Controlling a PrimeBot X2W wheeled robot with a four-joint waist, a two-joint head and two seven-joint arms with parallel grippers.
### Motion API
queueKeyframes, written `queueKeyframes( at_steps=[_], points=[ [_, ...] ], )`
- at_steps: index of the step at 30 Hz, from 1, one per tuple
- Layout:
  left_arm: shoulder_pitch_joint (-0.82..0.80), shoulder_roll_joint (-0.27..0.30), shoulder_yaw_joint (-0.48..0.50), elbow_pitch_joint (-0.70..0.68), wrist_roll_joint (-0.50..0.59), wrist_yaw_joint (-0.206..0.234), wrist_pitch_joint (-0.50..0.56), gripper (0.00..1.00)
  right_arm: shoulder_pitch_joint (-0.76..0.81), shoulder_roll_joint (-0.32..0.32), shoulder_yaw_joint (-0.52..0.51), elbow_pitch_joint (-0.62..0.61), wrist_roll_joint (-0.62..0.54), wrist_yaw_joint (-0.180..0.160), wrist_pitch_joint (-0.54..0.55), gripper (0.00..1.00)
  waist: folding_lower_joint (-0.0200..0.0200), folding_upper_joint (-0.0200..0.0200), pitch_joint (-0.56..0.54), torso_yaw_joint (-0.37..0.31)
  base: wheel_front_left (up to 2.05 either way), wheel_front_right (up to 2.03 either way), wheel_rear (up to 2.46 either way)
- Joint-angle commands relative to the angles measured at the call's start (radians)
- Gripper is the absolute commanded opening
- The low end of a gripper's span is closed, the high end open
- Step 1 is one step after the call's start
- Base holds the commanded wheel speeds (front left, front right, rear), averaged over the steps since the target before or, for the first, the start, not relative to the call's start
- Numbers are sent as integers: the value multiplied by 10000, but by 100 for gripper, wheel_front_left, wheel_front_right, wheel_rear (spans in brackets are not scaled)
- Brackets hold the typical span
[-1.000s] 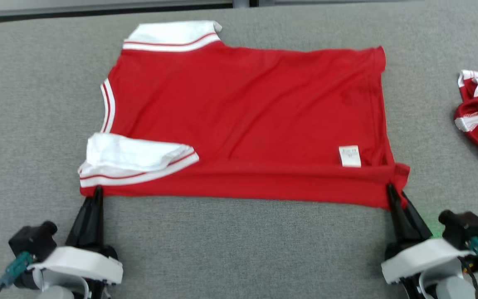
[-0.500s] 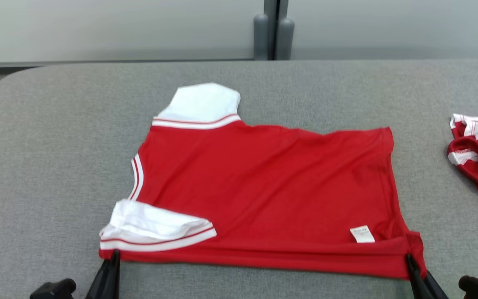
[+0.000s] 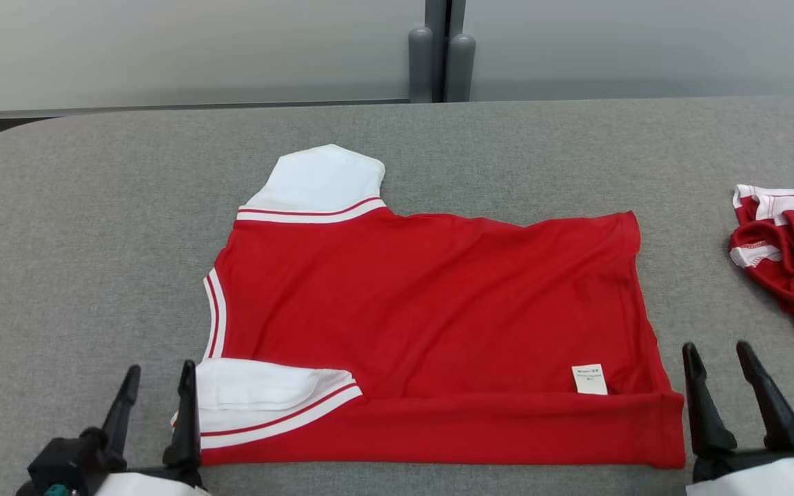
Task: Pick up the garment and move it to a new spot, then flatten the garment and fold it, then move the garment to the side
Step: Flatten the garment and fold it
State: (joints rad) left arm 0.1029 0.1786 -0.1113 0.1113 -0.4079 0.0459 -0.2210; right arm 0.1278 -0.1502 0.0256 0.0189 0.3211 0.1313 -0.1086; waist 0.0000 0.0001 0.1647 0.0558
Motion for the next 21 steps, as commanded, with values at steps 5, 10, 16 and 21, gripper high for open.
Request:
queueKeyframes(
  at_steps=[5,10,16,21],
  points=[
    [-697,331,39,-725,354,51,-126,100,-514,-131,61,-1030,-383,-8,21,100,0,-1,-16,-182,0,0,0],
    [-1000,563,2,-1047,623,194,94,100,-580,-54,-81,-1411,-566,-8,272,100,0,-1,-98,-253,0,0,0],
    [-850,470,0,-1191,486,334,185,100,-435,72,-30,-1612,-541,-8,349,100,0,-1,-22,-297,0,0,0],
    [-1172,468,-113,-1266,410,190,187,100,-460,112,-128,-1749,-490,-8,326,100,0,-1,271,-222,0,0,0]
  ],
)
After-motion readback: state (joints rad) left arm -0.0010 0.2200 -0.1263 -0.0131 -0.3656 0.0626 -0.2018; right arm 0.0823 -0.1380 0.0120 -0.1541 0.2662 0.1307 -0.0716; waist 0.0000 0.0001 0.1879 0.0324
